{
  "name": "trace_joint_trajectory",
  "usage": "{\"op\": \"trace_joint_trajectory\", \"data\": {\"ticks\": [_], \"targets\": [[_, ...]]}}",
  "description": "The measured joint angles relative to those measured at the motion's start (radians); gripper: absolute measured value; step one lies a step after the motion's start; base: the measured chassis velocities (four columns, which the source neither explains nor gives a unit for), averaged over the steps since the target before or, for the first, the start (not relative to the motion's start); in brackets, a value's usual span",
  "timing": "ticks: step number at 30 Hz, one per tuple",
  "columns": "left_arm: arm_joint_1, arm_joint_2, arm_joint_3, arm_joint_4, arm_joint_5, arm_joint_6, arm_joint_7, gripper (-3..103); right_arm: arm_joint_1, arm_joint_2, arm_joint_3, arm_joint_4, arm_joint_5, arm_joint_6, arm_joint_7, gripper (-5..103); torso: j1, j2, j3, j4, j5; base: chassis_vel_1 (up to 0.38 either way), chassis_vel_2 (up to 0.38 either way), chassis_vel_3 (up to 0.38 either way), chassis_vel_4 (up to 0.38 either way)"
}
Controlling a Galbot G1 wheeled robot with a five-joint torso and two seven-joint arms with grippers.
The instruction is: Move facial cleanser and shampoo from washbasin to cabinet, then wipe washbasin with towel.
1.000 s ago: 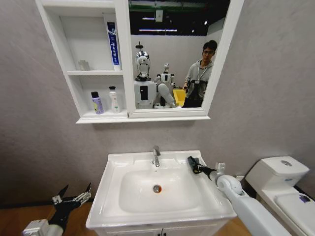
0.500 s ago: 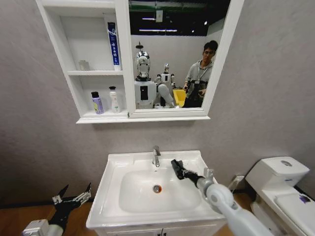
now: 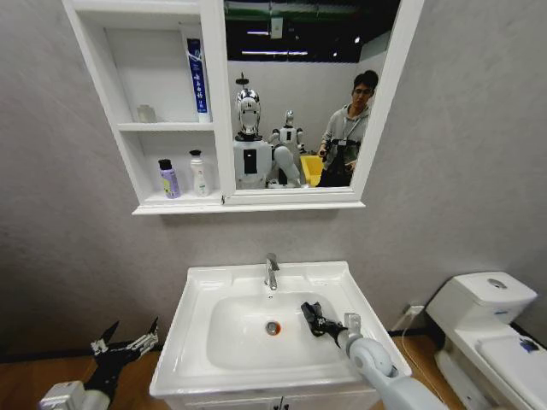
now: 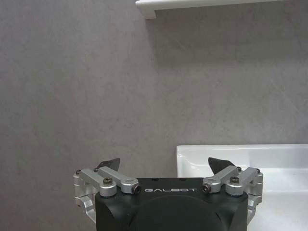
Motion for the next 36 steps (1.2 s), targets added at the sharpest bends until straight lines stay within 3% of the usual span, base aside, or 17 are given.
{"op": "trace_joint_trajectory", "data": {"ticks": [7, 18, 26, 36], "targets": [[0.0, 0.0, 0.0, 0.0, 0.0, 0.0, 0.0, 100, 0.028, -0.02, 0.001, -0.015, 0.023, -0.007, -0.004, 3, 0.0, 0.0, 0.0, -0.0002, -0.0003, 0.0, 0.0, 0.0, 0.0], [0.0, 0.0, 0.0, 0.0, 0.0, 0.0, 0.0, 100, 0.144, 0.026, -0.095, -0.172, 0.024, -0.003, -0.009, 3, 0.0, 0.0, 0.0, 0.0002, -0.0006, 0.0, 0.0, 0.0, 0.0], [0.0, 0.0, 0.0, 0.0, 0.0, 0.0, 0.0, 100, 0.216, 0.093, -0.178, -0.261, 0.023, -0.002, -0.019, 3, 0.0, 0.0, 0.0, -0.0005, -0.0008, 0.0, 0.0, 0.0, 0.0], [0.0, 0.0, 0.0, 0.0, 0.0, 0.0, 0.0, 100, 0.274, 0.229, -0.277, -0.341, 0.062, -0.014, -0.019, 3, 0.0, 0.0, 0.0, -0.0004, -0.0003, 0.0, 0.0, 0.0, 0.0]]}}
